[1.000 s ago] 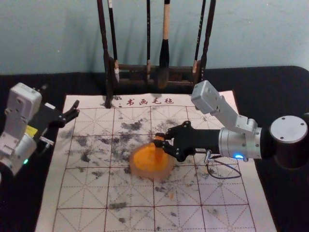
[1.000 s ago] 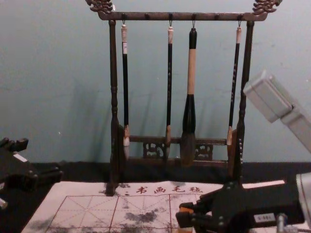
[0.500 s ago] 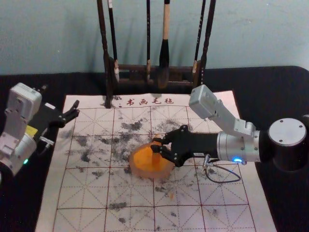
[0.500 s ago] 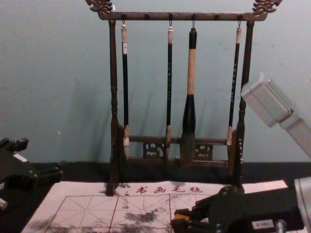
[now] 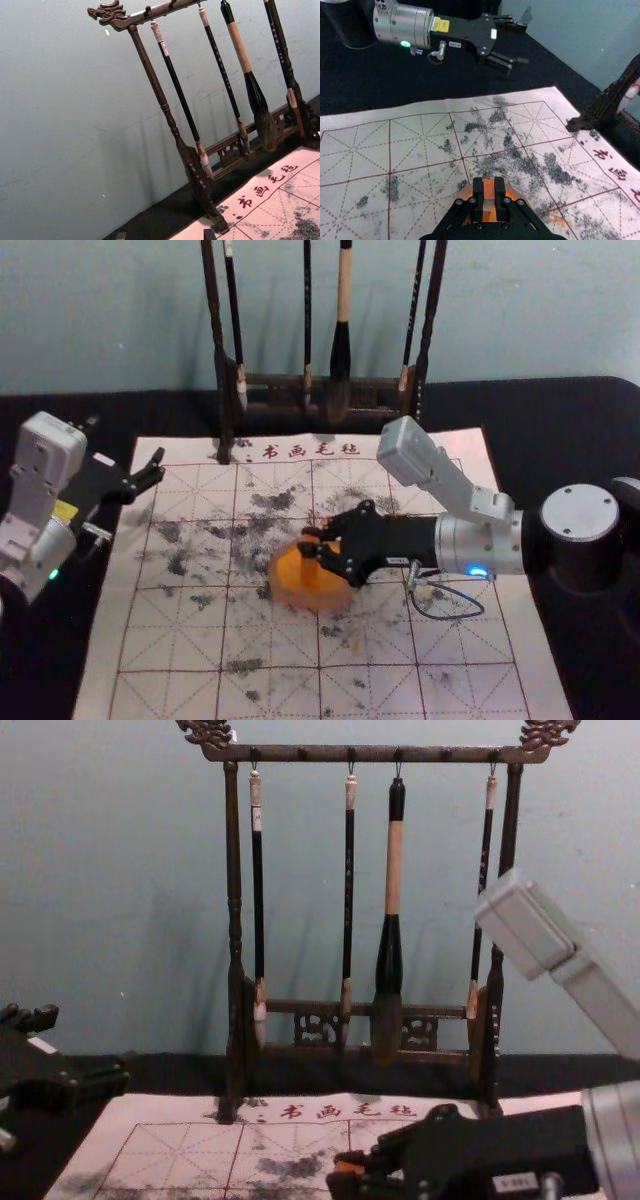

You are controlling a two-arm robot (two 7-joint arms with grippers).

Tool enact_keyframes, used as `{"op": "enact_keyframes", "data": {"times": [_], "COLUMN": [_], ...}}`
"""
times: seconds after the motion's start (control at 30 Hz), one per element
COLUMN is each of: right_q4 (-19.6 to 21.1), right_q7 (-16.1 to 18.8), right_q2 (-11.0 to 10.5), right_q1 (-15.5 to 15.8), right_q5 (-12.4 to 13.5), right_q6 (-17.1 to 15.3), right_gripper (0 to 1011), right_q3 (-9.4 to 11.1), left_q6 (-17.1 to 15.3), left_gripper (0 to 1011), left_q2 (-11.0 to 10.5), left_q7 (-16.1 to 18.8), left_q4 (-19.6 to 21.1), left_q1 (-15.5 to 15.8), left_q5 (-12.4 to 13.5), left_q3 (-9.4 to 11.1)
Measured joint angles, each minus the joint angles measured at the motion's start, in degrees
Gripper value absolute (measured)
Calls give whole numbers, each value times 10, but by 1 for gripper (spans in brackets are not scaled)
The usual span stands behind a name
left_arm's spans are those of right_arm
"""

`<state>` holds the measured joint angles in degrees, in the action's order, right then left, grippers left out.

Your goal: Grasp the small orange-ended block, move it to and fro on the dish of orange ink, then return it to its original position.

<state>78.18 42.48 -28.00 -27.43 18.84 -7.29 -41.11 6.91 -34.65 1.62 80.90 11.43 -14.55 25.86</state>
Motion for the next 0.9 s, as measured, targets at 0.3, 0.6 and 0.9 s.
{"op": "enact_keyframes", "data": {"times": [0.3, 0.6, 0.9], "right_q4": [-20, -43, -52], "right_q7": [-2, -8, -13], "right_q2": [16, 31, 36], "right_q1": [-13, -24, -29], "right_q5": [-1, -4, -5], "right_q6": [0, -1, -2], "right_gripper": [130, 131, 130], "right_q3": [-5, -8, -3], "left_q6": [0, 0, 0], "left_gripper": [1001, 1001, 1001], "left_q2": [0, 0, 0], "left_q7": [0, 0, 0], "left_q4": [0, 0, 0], "left_q1": [0, 0, 0], "left_q5": [0, 0, 0], "left_q3": [0, 0, 0]}}
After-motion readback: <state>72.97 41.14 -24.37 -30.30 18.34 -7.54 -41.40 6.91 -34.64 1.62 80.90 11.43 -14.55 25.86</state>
